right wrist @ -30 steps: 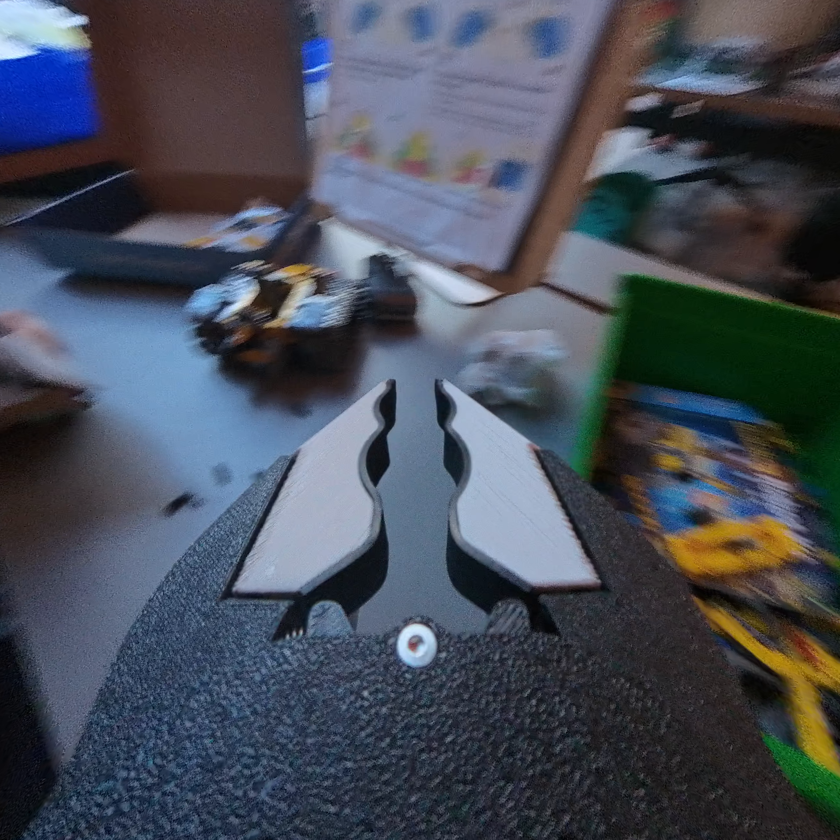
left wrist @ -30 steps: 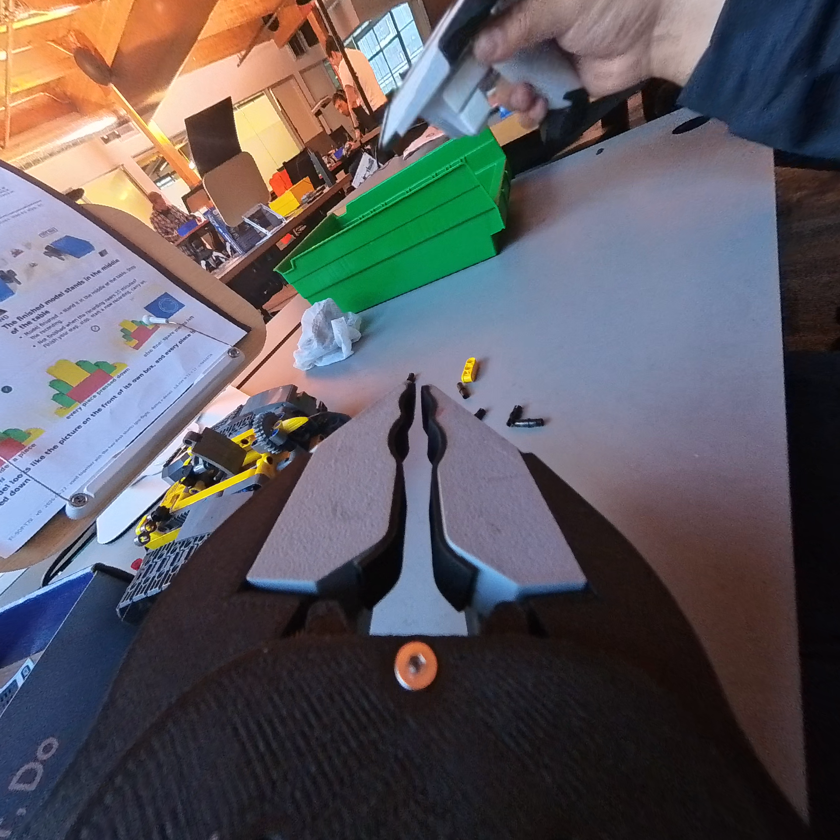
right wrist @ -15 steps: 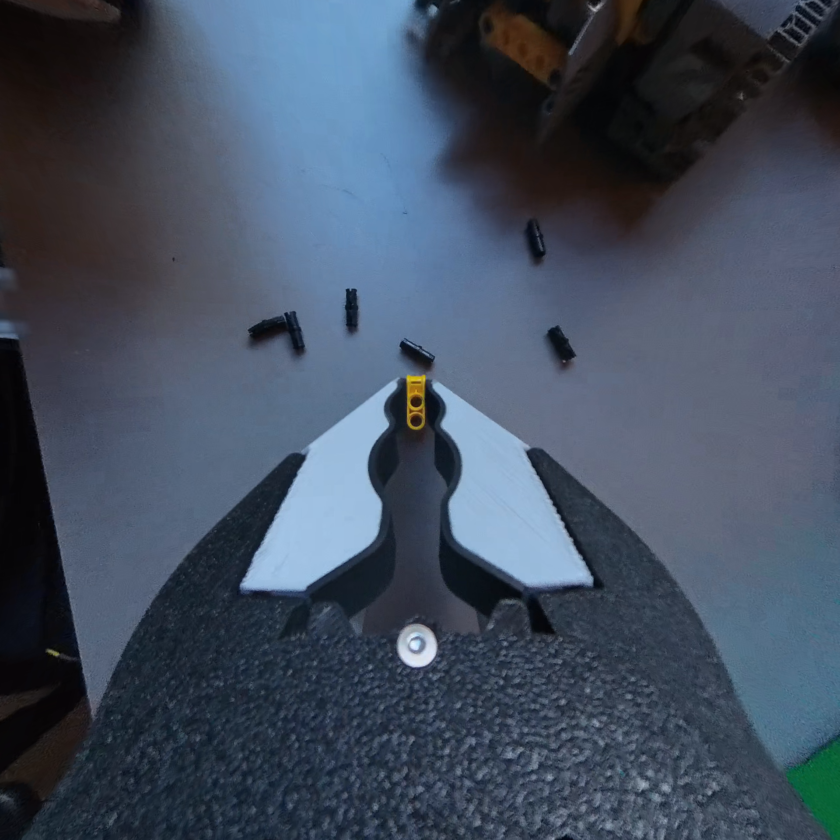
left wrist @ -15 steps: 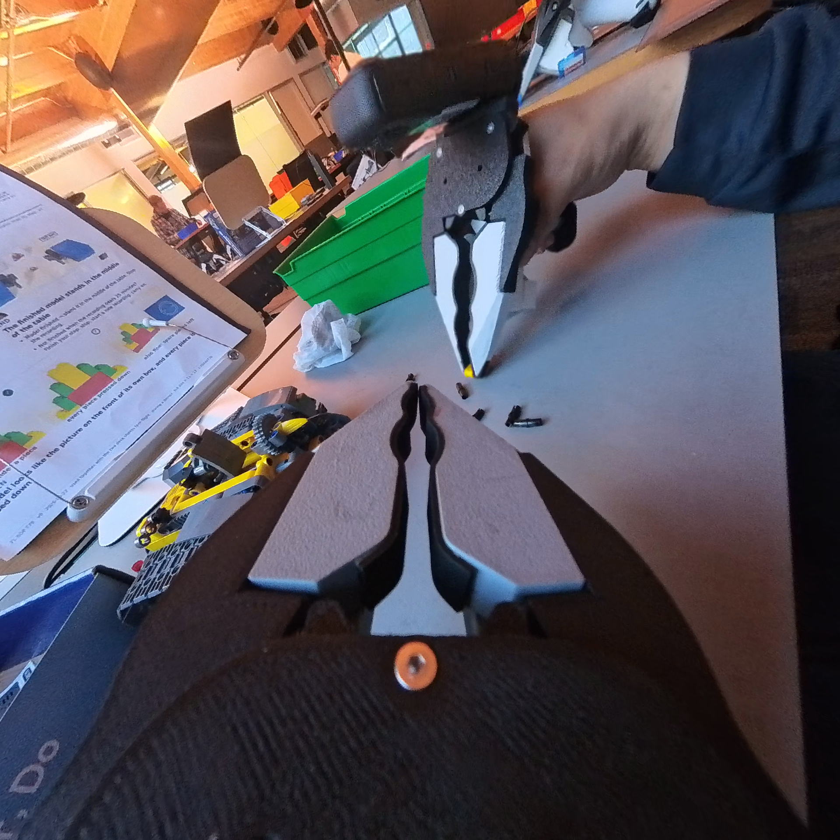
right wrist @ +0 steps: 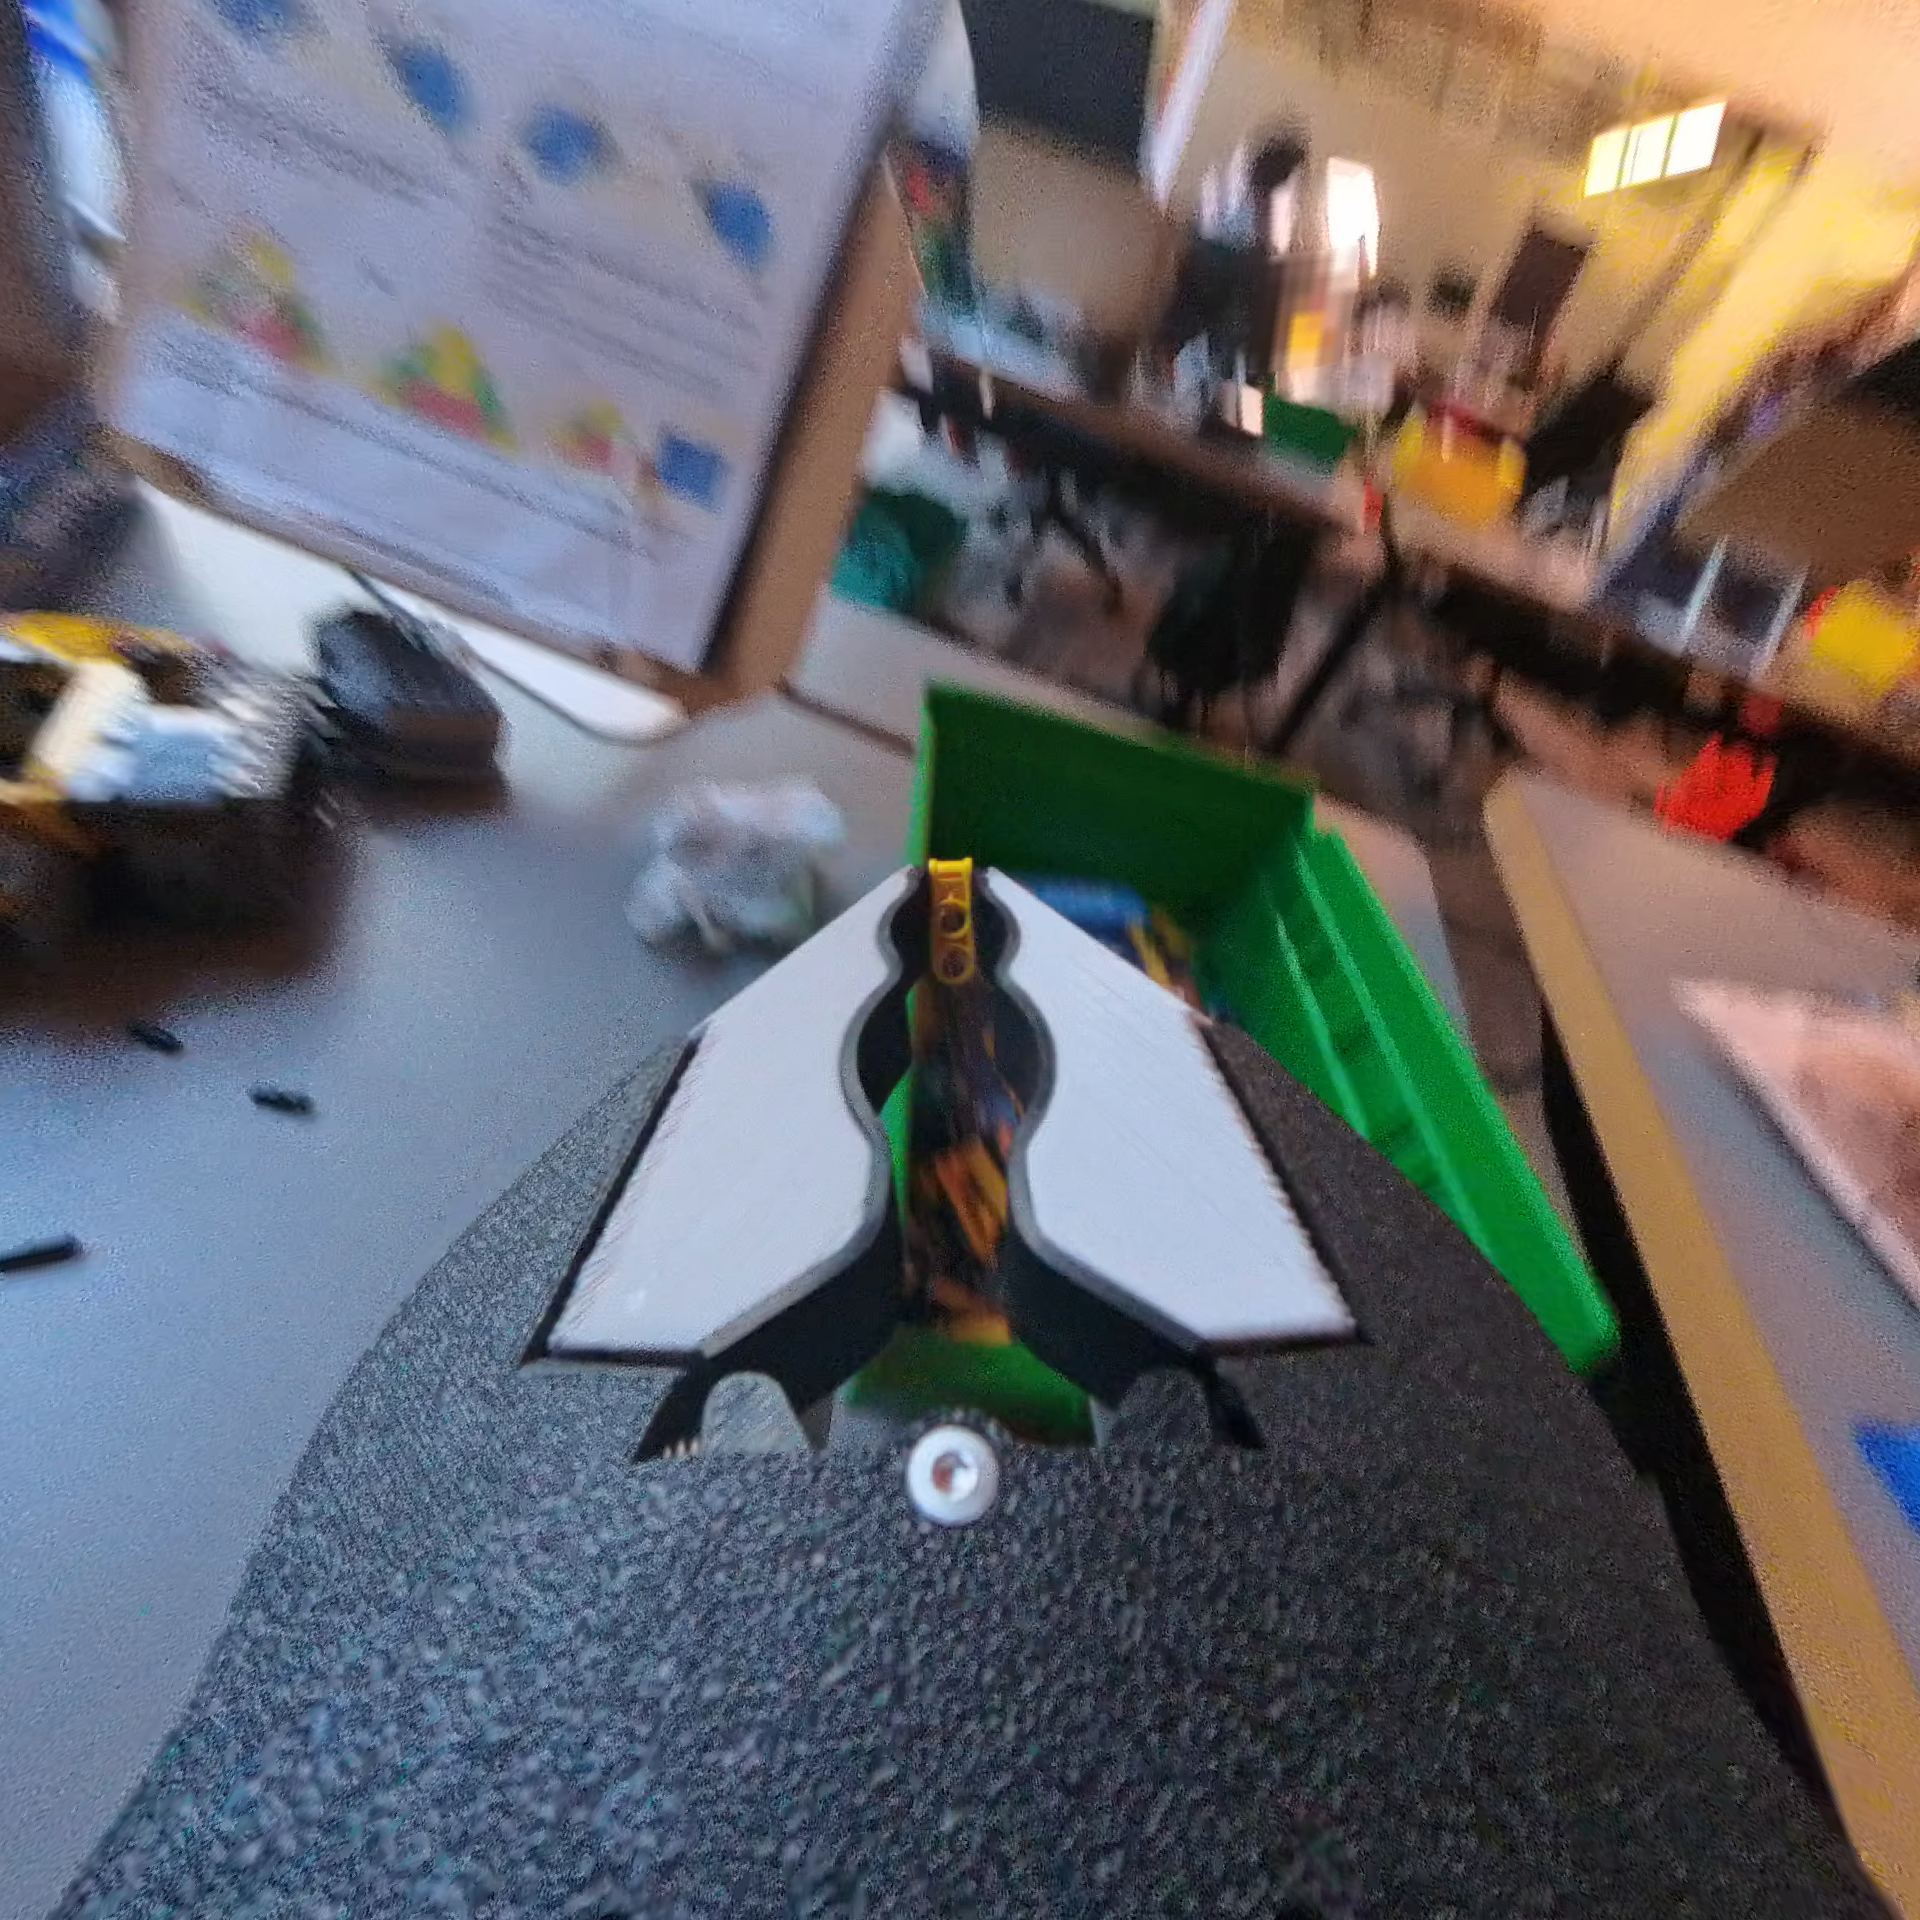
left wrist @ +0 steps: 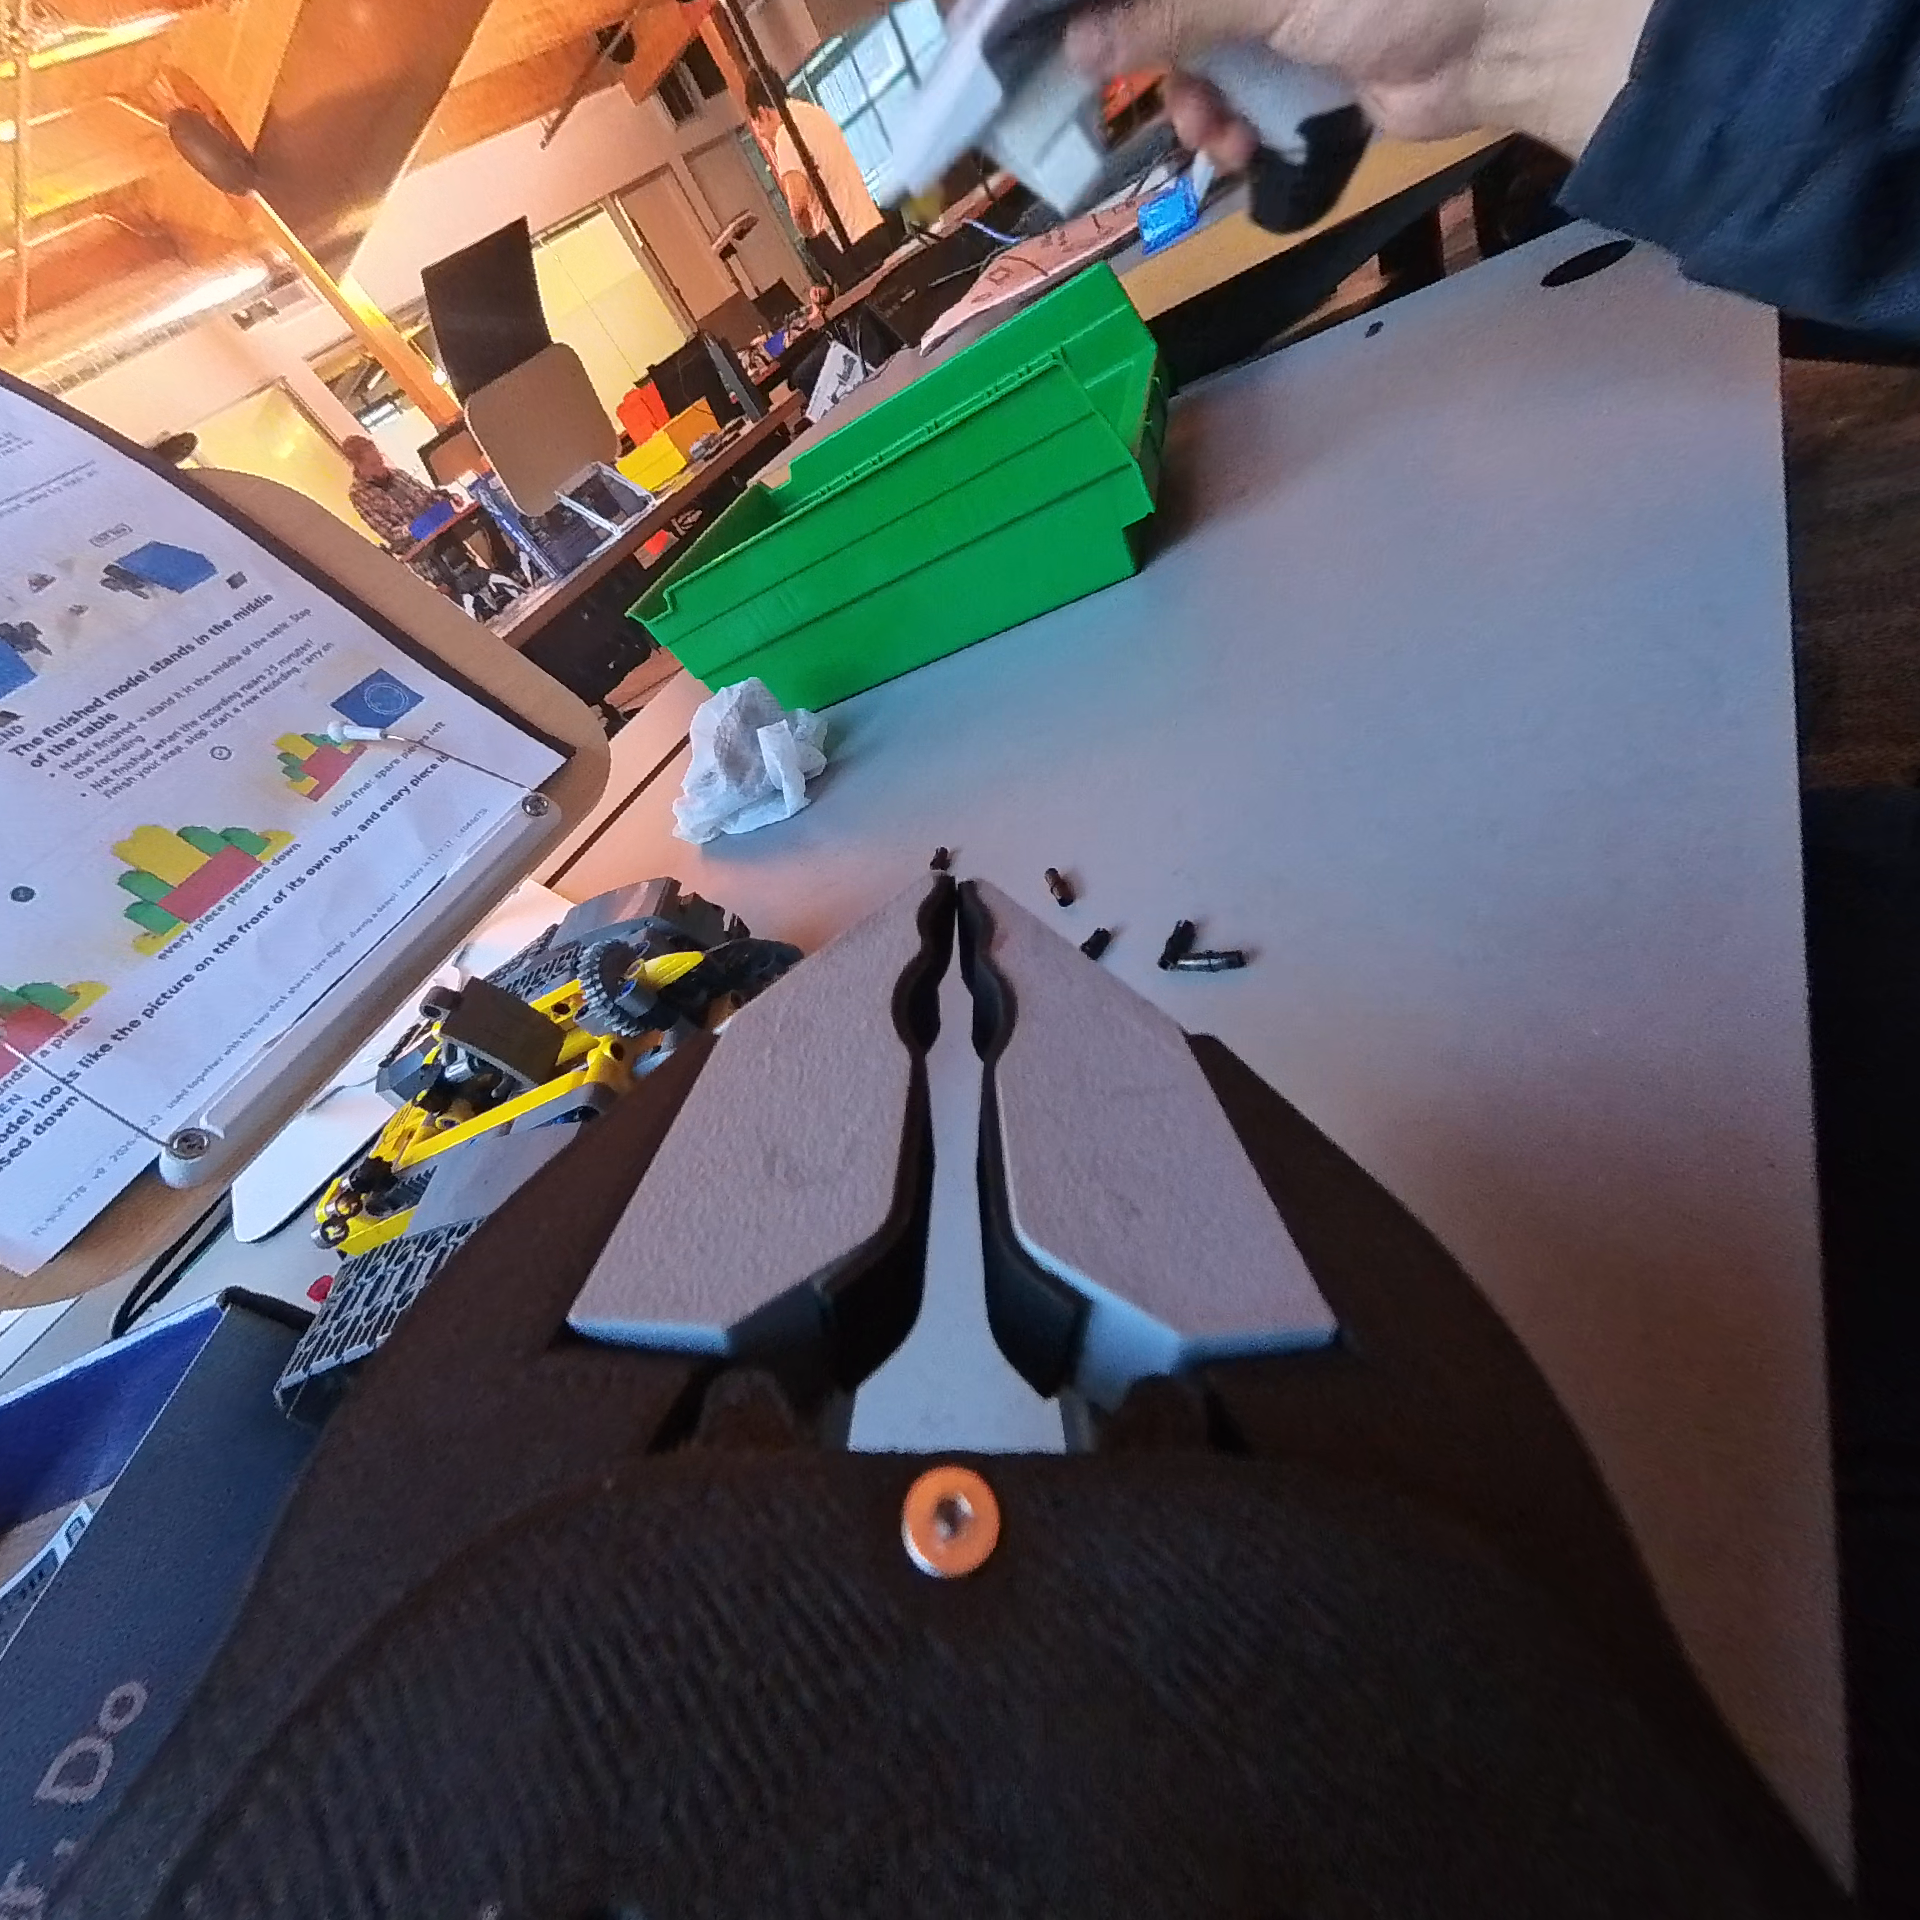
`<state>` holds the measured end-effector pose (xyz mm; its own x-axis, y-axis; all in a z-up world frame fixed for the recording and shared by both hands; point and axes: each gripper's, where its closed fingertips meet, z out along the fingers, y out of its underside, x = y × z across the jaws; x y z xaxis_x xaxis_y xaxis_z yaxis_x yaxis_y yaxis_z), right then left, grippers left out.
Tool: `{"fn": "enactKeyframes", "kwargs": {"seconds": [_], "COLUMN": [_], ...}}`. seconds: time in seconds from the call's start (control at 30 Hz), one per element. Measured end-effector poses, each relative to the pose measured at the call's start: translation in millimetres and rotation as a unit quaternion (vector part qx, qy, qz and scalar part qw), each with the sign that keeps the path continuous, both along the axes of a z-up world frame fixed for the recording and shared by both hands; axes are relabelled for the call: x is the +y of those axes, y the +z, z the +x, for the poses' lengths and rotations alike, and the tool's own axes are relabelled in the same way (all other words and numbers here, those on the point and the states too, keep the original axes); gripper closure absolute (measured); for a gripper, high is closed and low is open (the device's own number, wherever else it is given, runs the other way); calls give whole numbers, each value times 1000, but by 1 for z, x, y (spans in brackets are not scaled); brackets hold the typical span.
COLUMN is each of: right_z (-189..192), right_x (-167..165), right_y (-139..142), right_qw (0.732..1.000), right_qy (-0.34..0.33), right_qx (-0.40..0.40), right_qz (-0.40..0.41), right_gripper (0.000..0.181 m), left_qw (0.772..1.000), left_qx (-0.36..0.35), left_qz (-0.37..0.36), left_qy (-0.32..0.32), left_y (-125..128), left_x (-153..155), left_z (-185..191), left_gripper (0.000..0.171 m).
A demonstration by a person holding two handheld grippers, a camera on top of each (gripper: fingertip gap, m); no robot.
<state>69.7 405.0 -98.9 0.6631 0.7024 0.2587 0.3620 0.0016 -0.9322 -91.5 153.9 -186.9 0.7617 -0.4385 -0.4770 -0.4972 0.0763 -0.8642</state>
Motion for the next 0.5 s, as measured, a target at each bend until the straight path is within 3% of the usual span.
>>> {"fn": "enactKeyframes", "kwargs": {"seconds": [0.1, 0.27, 0.4, 0.5], "right_z": [24, 8, -26, -63], "right_x": [26, 15, -19, -68], "right_y": [-49, -32, -21, -27], "right_qw": [992, 995, 990, 962], "right_qy": [-59, -13, 94, 231], "right_qx": [-38, 15, 28, 23], "right_qz": [-100, -94, -102, -146], "right_gripper": [163, 164, 166, 167], "left_qw": [1000, 1000, 1000, 1000], "left_qx": [0, 0, -2, -3], "left_qz": [-1, -1, 0, 0], "left_qy": [1, 2, 2, 1], "left_y": [0, 0, 0, 0], "left_x": [0, 1, 0, 0], "left_z": [0, -1, -1, -1], "left_gripper": [171, 171, 171, 171]}}
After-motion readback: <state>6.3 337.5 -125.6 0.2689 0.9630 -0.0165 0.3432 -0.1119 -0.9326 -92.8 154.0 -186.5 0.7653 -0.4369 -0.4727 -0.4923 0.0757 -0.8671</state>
